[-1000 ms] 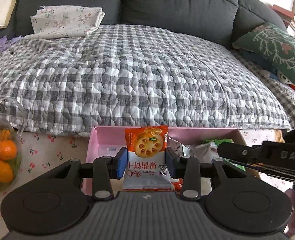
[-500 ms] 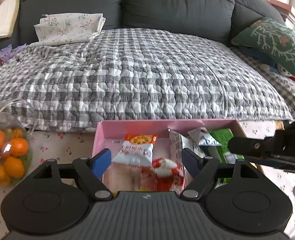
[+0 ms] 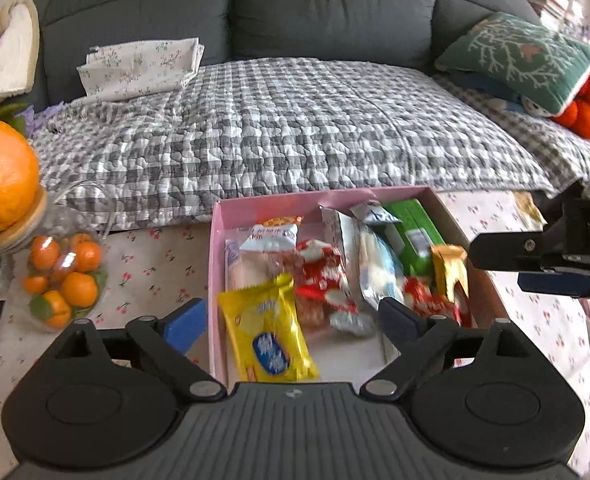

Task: Organize snacks
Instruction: 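Move both open tools back to the last snacks on the table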

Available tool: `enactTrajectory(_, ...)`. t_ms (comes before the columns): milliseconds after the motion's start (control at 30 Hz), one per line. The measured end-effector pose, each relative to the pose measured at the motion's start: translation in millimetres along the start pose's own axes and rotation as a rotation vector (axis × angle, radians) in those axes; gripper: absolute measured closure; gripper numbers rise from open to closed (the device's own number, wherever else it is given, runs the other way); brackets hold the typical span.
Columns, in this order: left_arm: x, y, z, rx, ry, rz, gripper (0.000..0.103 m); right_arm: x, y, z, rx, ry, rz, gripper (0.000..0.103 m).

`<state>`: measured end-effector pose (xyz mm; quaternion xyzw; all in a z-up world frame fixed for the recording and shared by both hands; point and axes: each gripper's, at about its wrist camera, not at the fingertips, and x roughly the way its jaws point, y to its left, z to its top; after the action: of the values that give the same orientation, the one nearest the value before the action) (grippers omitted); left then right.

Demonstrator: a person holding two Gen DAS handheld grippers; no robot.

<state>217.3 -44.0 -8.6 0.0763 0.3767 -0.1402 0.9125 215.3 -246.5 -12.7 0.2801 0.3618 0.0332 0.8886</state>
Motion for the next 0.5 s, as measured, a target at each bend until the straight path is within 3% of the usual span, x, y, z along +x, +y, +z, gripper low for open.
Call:
enactTrajectory(333,-36,4,-27,-0.007,0.042,0.006,0.007,-35,18,-35,-0.076,0.040,-0.036,0.023)
enactTrajectory(500,-51,5,-48,-0.007,0.062,0.074,0.006,-47,20,-51,-0.102,0.064,-0.071,0.023)
